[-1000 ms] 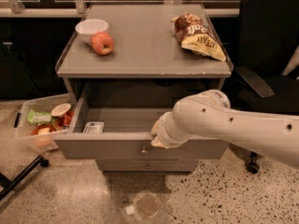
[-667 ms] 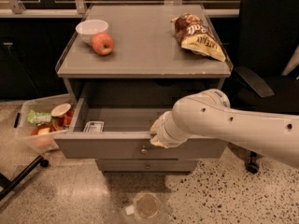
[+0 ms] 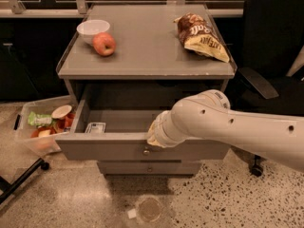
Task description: Close top drawer
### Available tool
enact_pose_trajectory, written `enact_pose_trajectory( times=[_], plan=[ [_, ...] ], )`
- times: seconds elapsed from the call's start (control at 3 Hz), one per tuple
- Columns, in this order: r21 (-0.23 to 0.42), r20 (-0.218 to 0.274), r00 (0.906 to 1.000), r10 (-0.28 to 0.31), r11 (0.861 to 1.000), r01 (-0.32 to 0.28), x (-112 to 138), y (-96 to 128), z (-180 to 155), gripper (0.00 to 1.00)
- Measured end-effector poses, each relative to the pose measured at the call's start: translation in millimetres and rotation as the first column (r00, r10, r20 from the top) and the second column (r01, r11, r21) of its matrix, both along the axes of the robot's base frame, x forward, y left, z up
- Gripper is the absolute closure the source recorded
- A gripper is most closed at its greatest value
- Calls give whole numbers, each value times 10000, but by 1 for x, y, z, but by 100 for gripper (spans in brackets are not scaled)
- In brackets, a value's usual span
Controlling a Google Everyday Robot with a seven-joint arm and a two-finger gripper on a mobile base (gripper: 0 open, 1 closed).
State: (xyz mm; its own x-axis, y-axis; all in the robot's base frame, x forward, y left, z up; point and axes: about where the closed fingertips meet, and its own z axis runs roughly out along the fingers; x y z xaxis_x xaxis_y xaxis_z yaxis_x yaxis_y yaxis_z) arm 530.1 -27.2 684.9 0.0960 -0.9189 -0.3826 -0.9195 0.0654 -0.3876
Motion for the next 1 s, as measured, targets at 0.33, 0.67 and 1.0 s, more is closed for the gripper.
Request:
enact_pose_trajectory(
  times=[0.33,0.67,1.0],
  plan=[
    [529,601,9981,-168,9985,136,12,14,14,81],
    [1046,1049,9937,-402,9941,292,12,19,27,58],
    [1457,1209,9900,-726,9878,546,2,11,31,61]
  ],
)
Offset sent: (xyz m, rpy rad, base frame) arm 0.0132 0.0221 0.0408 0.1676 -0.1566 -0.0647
